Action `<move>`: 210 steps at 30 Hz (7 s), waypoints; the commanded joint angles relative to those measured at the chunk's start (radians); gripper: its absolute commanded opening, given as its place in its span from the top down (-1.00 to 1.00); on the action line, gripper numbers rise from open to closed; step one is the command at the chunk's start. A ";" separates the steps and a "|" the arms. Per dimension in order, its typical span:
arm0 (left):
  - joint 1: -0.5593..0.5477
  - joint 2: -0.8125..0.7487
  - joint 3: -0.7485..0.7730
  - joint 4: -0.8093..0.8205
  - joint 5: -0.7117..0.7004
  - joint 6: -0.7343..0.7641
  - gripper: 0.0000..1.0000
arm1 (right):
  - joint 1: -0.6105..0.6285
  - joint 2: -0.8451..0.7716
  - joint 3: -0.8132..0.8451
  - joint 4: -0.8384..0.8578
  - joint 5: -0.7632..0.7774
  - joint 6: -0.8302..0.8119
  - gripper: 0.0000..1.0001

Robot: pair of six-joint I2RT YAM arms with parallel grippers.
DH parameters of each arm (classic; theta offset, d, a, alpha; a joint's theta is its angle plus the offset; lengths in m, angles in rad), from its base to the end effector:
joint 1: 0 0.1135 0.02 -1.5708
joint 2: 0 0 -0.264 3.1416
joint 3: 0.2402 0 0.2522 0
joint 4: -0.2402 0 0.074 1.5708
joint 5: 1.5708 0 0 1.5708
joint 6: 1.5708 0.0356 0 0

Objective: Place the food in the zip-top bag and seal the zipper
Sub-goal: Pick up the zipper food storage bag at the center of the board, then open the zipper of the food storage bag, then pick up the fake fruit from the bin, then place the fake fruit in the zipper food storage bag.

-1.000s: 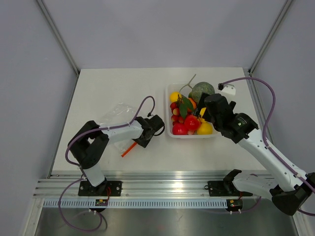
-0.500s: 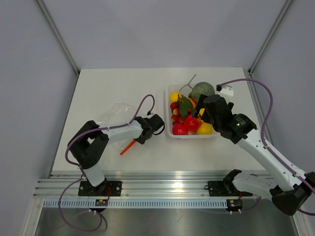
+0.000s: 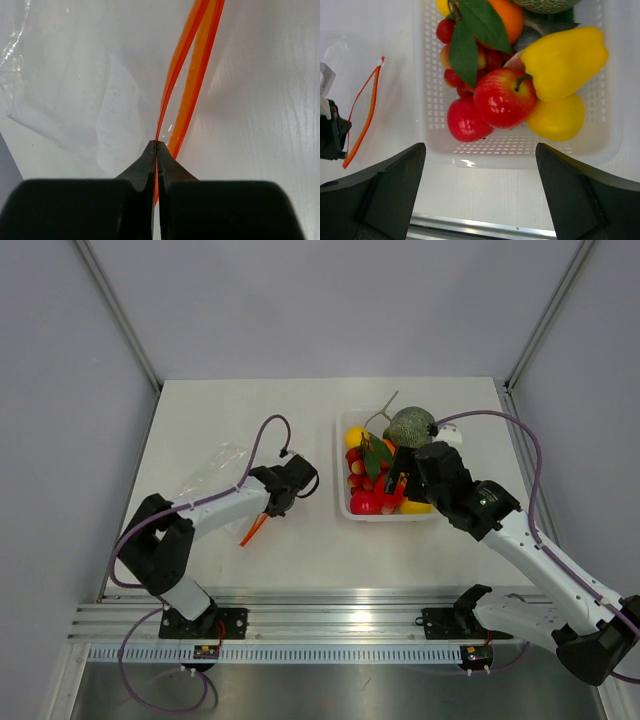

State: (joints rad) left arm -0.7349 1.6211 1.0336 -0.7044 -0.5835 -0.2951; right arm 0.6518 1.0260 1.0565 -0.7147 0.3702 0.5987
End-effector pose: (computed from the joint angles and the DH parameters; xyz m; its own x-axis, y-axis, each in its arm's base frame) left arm 0.2350 -0.1859 0.1916 -0.8124 0.4071 -0.4174 0.2203 0.8772 0.4267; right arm 0.1742 0.1167 0.3390 -0.6082 0.1968 -0.7690 0.0002 0.9688 0.2478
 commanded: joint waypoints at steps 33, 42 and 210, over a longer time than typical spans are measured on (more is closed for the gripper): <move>0.147 -0.323 0.172 -0.026 0.522 -0.162 1.00 | 0.253 0.641 0.183 0.535 -0.206 0.222 -0.45; 0.160 -0.377 0.169 -0.053 0.530 -0.156 1.00 | 0.253 0.726 0.244 0.577 -0.255 0.171 0.69; 0.069 -0.032 0.692 -0.353 0.682 -0.317 1.00 | 0.161 0.457 0.247 0.290 -0.237 0.104 -0.30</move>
State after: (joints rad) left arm -0.6628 1.6371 1.6703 -1.0973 0.0151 -0.6285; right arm 0.8051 1.4601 1.2629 -0.4397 0.1184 0.7048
